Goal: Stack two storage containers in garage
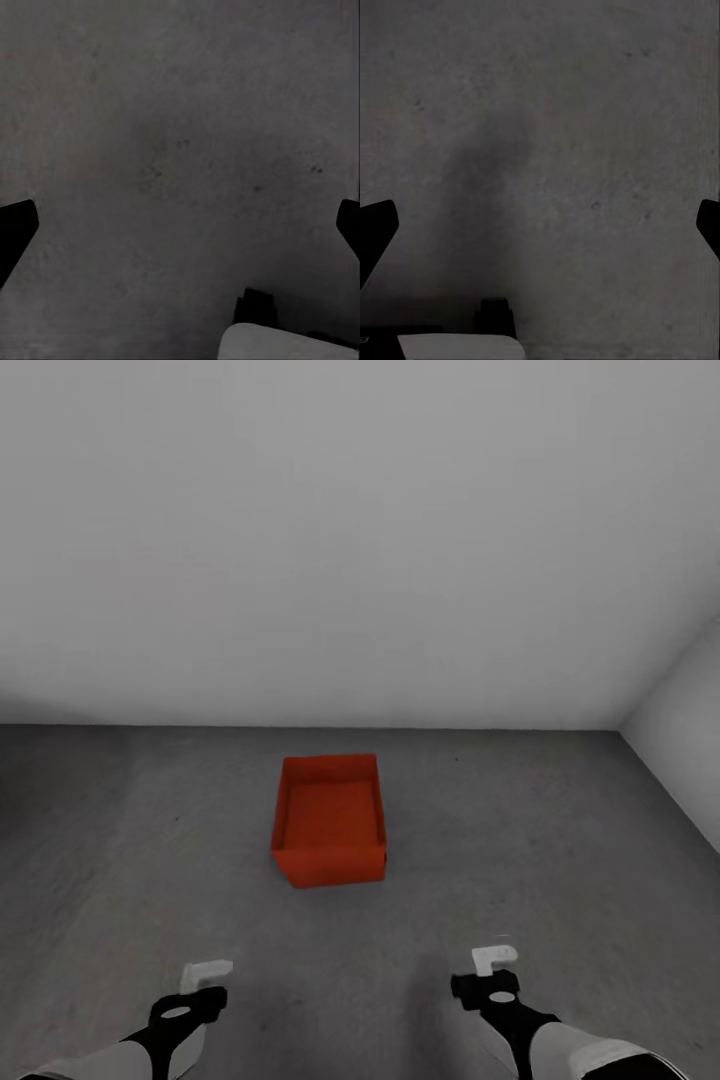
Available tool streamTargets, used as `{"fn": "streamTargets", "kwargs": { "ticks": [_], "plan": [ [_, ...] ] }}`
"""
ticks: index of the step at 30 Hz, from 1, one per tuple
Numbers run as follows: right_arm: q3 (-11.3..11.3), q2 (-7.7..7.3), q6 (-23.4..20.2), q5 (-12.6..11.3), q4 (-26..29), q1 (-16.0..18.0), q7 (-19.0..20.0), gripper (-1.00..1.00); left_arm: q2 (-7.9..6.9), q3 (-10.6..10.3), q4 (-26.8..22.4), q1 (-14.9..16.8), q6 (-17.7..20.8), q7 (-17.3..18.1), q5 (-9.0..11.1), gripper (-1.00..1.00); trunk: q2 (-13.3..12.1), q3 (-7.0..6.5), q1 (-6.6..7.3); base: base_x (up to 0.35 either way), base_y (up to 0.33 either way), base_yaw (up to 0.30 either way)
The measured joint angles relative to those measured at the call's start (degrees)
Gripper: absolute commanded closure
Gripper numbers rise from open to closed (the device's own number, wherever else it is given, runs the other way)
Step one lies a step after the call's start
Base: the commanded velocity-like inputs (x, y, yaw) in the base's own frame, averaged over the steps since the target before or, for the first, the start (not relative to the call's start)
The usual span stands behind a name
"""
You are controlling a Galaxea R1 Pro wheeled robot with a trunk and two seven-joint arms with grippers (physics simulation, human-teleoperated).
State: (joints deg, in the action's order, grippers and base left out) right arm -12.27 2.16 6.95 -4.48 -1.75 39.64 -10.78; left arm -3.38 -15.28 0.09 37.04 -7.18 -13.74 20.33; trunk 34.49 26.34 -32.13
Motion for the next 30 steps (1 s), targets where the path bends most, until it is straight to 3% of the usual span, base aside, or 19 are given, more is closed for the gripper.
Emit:
{"fn": "streamTargets", "kwargs": {
  "ticks": [5, 10, 12, 14, 17, 30],
  "plan": [
    [-0.2, 0.14, -0.7, 0.2, 0.0, -4.1, 0.3, -1.0, -0.04, -0.1, 0.0, -4.4, 0.0, 0.8, 0.2, -1.0, 0.0, -0.47, 0.0, 0.0, 0.0, 0.0],
    [-0.3, 0.1, -0.8, 0.3, 0.0, -7.1, 1.2, -1.0, -0.15, -0.1, 0.1, -6.9, 0.3, 1.8, 2.4, -1.0, 0.0, -0.94, -0.01, 0.0, 0.0, 0.0],
    [-0.3, -0.03, -0.6, 0.3, 0.0, -7.9, 1.7, -1.0, -0.28, -0.1, 0.1, -7.7, 1.3, 2.1, 4.1, -1.0, 0.0, -1.13, 0.0, 0.0, 0.0, 0.0],
    [-0.2, -0.09, -0.4, 0.3, 0.0, -10.2, 2.6, -1.0, -0.41, 0.0, 0.0, -8.9, 4.2, 2.4, 7.2, -1.0, 0.0, -1.3, 0.0, 0.0, 0.0, 0.0],
    [-0.2, 0.02, -0.7, 0.2, 0.0, -13.2, 3.2, -1.0, -0.27, 0.0, 0.0, -11.1, 7.1, 3.3, 9.2, -1.0, 0.0, -1.58, 0.0, 0.0, 0.0, 0.0],
    [-0.2, -0.33, -1.0, 0.1, 0.0, -20.3, 5.1, -1.0, 0.28, -0.1, -0.1, -17.7, 7.7, 7.0, 9.8, -1.0, 0.0, -2.81, -0.01, 0.0, 0.0, 0.0]
  ]
}}
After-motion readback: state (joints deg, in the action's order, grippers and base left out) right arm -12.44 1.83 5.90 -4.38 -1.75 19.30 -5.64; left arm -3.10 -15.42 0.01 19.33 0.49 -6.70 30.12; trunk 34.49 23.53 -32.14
